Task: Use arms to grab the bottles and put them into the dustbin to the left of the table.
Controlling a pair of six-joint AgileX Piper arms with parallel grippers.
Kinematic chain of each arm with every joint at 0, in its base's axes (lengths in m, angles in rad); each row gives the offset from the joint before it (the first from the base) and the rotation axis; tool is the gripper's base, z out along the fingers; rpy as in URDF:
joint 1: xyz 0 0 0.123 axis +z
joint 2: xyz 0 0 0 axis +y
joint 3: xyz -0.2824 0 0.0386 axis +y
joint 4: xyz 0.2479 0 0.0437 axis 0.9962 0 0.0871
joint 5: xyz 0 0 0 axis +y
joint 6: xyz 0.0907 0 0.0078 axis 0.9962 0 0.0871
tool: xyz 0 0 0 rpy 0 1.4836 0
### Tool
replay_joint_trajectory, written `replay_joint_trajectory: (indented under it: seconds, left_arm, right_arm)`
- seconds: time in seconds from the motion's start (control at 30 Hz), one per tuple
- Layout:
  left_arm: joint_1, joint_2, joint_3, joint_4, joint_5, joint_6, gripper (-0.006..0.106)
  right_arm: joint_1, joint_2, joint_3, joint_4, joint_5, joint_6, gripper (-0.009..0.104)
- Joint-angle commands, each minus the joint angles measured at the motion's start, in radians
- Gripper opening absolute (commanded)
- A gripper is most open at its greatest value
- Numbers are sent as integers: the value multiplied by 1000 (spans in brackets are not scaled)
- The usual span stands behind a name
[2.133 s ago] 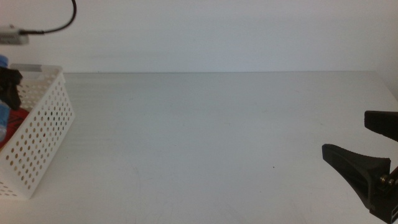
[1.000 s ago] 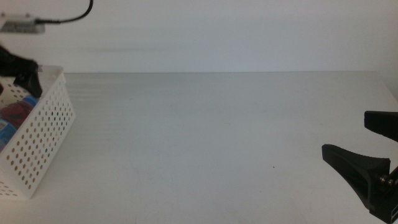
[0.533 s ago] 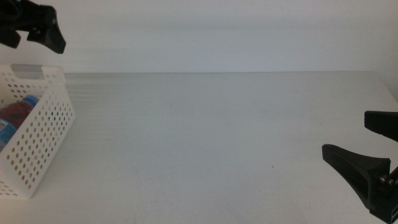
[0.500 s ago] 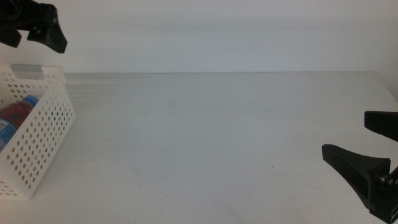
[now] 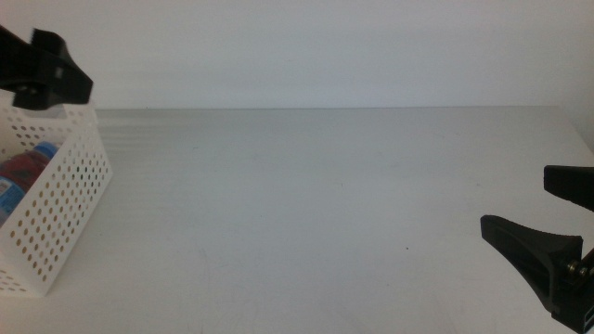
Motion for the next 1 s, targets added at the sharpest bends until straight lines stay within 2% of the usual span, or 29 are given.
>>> replay_joint_trajectory:
  seconds: [0.0, 0.33, 0.6, 0.77, 0.97]
  left_arm:
    - [-4, -65, -6, 3, -102, -14, 90]
    - [-3, -162, 1, 37, -151, -14, 90]
    - [-3, -195, 6, 23, -199, -27, 90]
    - [-3, -203, 6, -24, -265, -27, 90]
    - [-3, -207, 6, -23, -339, -46, 90]
  right_arm:
    - [-5, -1, -24, -7, -69, -8, 75]
    - [-5, -1, -24, -6, -69, -8, 75]
    - [-5, -1, -24, -6, -69, -8, 75]
    - [-5, -1, -24, -7, -69, -8, 75]
    - [-5, -1, -24, -7, -69, -8, 75]
